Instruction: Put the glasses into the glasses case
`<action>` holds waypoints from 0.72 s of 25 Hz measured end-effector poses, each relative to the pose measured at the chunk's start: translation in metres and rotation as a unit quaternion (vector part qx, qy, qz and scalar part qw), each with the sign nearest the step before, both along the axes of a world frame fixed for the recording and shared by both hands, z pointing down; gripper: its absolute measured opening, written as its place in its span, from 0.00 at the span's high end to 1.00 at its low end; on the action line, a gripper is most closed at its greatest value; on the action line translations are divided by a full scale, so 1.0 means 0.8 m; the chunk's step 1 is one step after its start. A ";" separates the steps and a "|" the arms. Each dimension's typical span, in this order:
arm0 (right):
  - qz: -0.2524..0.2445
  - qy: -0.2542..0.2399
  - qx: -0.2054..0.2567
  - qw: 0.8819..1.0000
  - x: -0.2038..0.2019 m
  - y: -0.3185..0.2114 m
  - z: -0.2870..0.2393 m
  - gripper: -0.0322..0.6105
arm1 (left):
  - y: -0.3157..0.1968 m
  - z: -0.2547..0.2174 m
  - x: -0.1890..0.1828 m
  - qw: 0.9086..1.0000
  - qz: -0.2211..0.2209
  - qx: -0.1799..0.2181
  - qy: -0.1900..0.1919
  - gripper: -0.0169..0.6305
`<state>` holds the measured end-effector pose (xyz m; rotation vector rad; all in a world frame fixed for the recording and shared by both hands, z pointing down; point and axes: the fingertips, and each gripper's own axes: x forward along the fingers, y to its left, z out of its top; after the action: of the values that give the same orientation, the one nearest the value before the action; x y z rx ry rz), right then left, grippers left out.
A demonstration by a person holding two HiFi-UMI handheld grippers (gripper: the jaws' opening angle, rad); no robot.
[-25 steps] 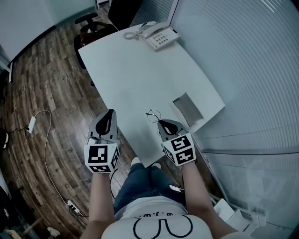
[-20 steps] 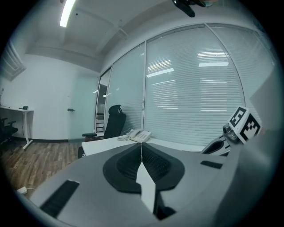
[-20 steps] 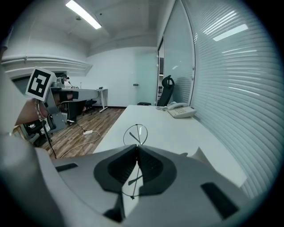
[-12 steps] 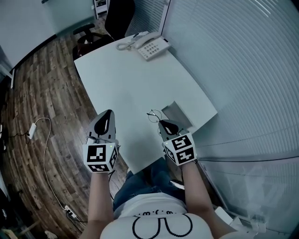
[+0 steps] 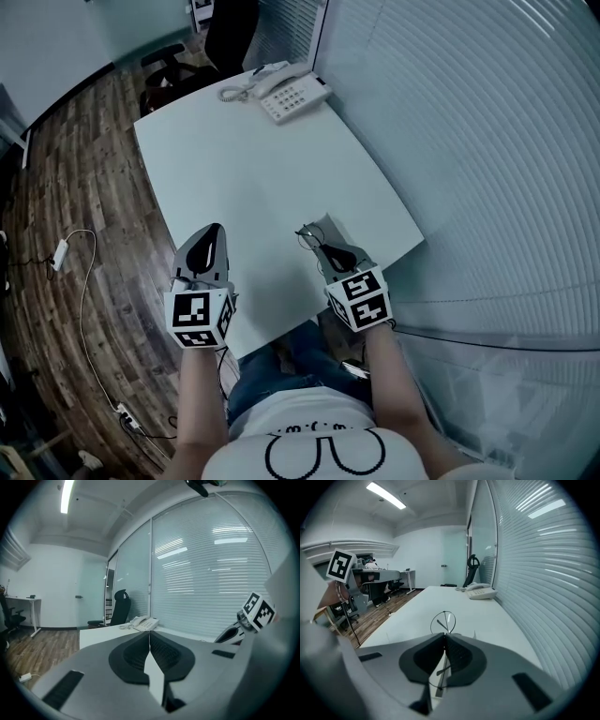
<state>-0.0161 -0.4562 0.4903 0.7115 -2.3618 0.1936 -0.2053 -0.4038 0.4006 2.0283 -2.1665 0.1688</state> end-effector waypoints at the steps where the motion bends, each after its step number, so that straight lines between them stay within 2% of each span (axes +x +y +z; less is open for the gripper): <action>1: 0.000 0.005 -0.004 1.000 0.005 -0.003 0.005 0.92 | -0.003 0.004 0.005 1.000 -0.002 -0.004 0.001 0.95; 7: 0.006 0.027 -0.039 0.999 0.023 -0.021 0.043 0.92 | -0.012 0.028 0.023 1.000 -0.012 -0.026 -0.001 0.95; 14: -0.001 0.094 -0.021 0.995 0.026 -0.036 0.066 0.92 | -0.011 0.050 0.027 0.999 -0.024 -0.049 -0.002 0.95; 18: 0.006 0.151 0.002 0.989 0.025 -0.040 0.081 0.92 | -0.012 0.053 0.024 0.998 -0.025 -0.053 -0.003 0.95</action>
<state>0.0036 -0.4881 0.5551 0.7043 -2.0710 0.0787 -0.1861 -0.4133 0.4430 1.9179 -2.1607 0.2780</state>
